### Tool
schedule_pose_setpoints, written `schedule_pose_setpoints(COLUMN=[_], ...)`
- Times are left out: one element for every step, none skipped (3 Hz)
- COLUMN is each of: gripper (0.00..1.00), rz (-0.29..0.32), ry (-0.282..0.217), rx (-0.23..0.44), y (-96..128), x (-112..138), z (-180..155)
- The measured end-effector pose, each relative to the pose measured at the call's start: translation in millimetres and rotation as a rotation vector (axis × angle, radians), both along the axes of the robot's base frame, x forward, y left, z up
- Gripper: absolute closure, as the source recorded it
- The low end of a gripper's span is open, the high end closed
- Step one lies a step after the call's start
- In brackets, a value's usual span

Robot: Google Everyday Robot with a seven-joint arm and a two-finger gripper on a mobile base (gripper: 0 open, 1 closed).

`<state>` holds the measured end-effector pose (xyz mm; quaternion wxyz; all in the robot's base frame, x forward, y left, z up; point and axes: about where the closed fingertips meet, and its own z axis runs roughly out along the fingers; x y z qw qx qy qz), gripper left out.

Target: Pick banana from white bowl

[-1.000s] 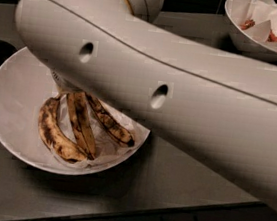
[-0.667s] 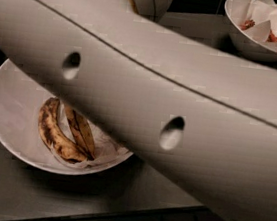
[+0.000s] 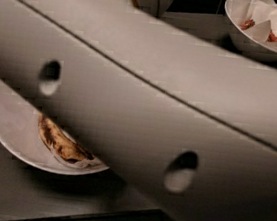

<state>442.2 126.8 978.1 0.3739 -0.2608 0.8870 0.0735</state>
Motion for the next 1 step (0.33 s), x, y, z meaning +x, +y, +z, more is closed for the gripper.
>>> schedule_pose_setpoints(gripper=[1.00], rz=[0.000], ry=[0.000], rx=[0.000], y=[0.0], x=[0.0], z=[0.0])
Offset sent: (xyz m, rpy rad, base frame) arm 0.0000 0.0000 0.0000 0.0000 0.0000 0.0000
